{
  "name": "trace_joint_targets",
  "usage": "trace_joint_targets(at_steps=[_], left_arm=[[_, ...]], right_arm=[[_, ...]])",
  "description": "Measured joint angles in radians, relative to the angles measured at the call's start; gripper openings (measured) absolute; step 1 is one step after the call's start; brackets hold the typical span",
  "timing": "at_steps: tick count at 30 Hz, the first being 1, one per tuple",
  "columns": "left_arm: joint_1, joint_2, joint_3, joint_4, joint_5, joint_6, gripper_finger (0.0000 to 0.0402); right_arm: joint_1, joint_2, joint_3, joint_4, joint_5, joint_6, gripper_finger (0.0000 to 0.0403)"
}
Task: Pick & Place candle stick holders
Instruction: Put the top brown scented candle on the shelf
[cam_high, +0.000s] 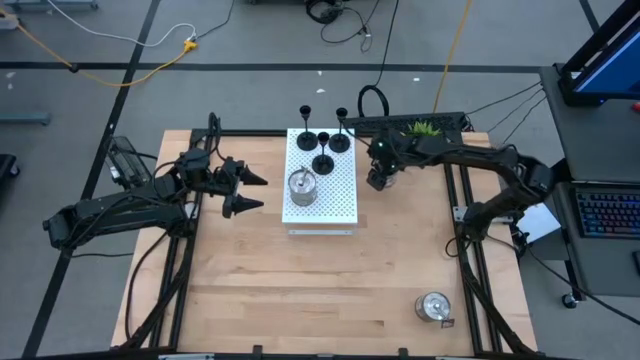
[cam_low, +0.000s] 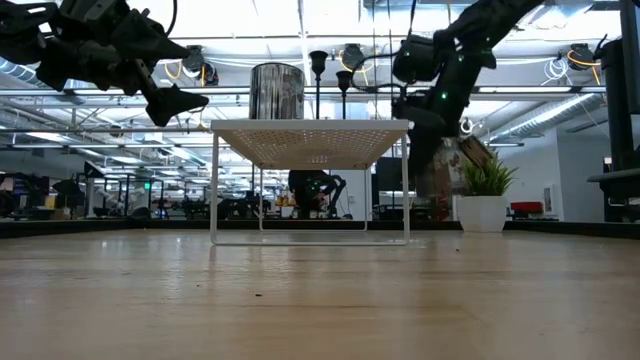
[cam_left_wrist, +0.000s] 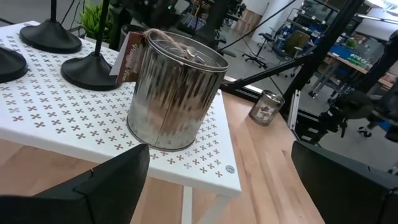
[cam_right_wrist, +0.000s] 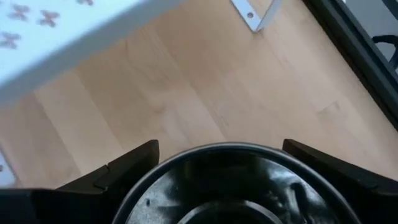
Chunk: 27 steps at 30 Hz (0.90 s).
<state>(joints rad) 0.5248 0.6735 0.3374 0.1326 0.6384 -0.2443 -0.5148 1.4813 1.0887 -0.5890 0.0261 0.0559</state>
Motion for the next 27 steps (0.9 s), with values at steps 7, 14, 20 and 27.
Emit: trace_joint_targets(at_steps=[7,14,20,27], left_arm=[[-0.001,0.0,0.0,0.0,0.0,0.004,0.0399],[-0.001,0.0,0.0,0.0,0.017,0.004,0.0399],[-0.002,0.0,0.0,0.0,0.018,0.003,0.0399],[-0.002,0.0,0.0,0.0,0.019,0.001,0.0399]], right_arm=[[-0.001,-0.089,0.0,-0.008,-0.001,0.048,0.0318],[0.018,-0.225,0.029,-0.013,-0.03,0.134,0.0317],[0.107,-0.232,0.165,0.035,-0.031,0.145,0.0317],[0.213,-0.169,0.264,0.11,-0.032,0.142,0.0316]])
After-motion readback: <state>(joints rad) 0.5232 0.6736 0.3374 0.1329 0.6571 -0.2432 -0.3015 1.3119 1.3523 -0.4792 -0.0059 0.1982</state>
